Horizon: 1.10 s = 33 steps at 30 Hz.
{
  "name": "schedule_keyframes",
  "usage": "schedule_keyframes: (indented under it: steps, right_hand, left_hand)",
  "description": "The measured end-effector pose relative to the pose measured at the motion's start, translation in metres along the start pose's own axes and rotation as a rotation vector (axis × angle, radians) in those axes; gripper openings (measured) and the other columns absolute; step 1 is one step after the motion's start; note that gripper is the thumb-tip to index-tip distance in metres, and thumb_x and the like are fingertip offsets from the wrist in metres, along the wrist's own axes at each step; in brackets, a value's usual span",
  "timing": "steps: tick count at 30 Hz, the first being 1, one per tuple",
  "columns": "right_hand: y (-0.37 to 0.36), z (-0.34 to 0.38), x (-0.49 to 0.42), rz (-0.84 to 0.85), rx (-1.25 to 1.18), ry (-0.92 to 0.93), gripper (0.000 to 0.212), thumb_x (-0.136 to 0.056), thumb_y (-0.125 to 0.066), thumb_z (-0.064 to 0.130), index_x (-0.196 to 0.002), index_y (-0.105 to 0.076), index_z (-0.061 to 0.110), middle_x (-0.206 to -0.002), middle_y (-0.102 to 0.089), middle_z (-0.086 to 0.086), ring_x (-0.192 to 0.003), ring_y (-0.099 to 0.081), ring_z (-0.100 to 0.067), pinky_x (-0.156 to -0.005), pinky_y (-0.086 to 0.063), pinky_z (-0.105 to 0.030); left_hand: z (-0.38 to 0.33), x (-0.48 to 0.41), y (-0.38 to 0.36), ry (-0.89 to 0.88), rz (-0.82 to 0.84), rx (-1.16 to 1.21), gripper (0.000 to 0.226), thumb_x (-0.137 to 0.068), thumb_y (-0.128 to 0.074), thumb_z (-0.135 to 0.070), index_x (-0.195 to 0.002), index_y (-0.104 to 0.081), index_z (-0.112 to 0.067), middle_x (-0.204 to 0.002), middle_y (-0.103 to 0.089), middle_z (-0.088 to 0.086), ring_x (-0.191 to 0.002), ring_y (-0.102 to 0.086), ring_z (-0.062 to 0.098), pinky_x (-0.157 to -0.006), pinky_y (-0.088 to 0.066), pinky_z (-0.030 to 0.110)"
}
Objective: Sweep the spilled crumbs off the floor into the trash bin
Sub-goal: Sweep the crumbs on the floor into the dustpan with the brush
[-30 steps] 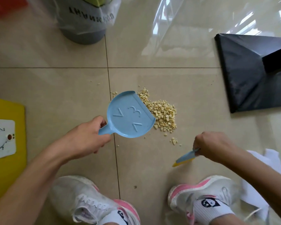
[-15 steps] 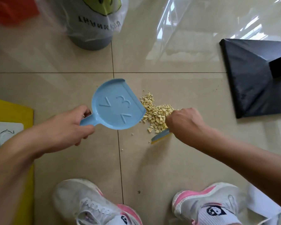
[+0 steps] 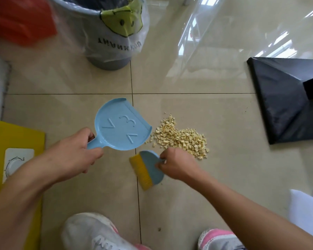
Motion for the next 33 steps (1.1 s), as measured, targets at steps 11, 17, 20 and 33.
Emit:
schedule_keyframes:
  steps: [11,17,20,33]
  right_hand:
    - [0.079,-0.07,0.004,-0.052,-0.179,-0.14,0.02,-0.082,-0.07,0.036,-0.094,-0.08,0.023,-0.074,-0.073,-0.001,-0.061,-0.066,-0.013,-0.053,-0.052,-0.031]
    - [0.047,0.046,-0.028,-0.014,-0.521,-0.014,0.025,-0.09,-0.058,0.027,-0.077,-0.069,0.01,-0.059,-0.052,0.001,-0.054,-0.048,-0.016,-0.052,-0.037,-0.028]
    - [0.037,0.053,-0.057,-0.094,-0.606,-0.098,0.026,-0.09,-0.055,0.025,-0.079,-0.068,0.005,-0.064,-0.061,-0.003,-0.058,-0.058,-0.021,-0.055,-0.046,-0.031]
    - [0.064,-0.095,-0.01,-0.172,-0.712,-0.348,0.022,-0.091,-0.063,0.023,-0.083,-0.075,0.006,-0.043,-0.037,0.008,-0.041,-0.031,-0.011,-0.045,-0.023,-0.026]
  left_hand:
    - [0.006,-0.002,0.023,0.097,-0.171,0.146,0.011,-0.09,-0.057,-0.029,-0.098,-0.055,-0.021,-0.08,-0.073,0.006,-0.068,-0.071,0.024,-0.076,-0.056,0.041]
    - [0.002,0.003,0.032,0.08,-0.221,0.191,0.011,-0.089,-0.059,-0.026,-0.099,-0.057,-0.022,-0.078,-0.073,0.007,-0.069,-0.07,0.026,-0.08,-0.056,0.045]
    - [0.002,0.003,0.034,0.075,-0.222,0.183,0.011,-0.09,-0.06,-0.023,-0.1,-0.057,-0.023,-0.077,-0.073,0.007,-0.069,-0.069,0.026,-0.081,-0.056,0.045]
    - [0.017,-0.013,-0.017,0.099,-0.01,0.019,0.011,-0.089,-0.056,-0.03,-0.091,-0.053,-0.019,-0.08,-0.071,0.008,-0.074,-0.07,0.028,-0.073,-0.056,0.04]
Point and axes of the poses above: each hand's wrist, its own x-axis away from the middle knuckle, its own y-axis out of the back of the hand, z = x × y, the point moved 8 cm from there along -x, towards the middle knuckle
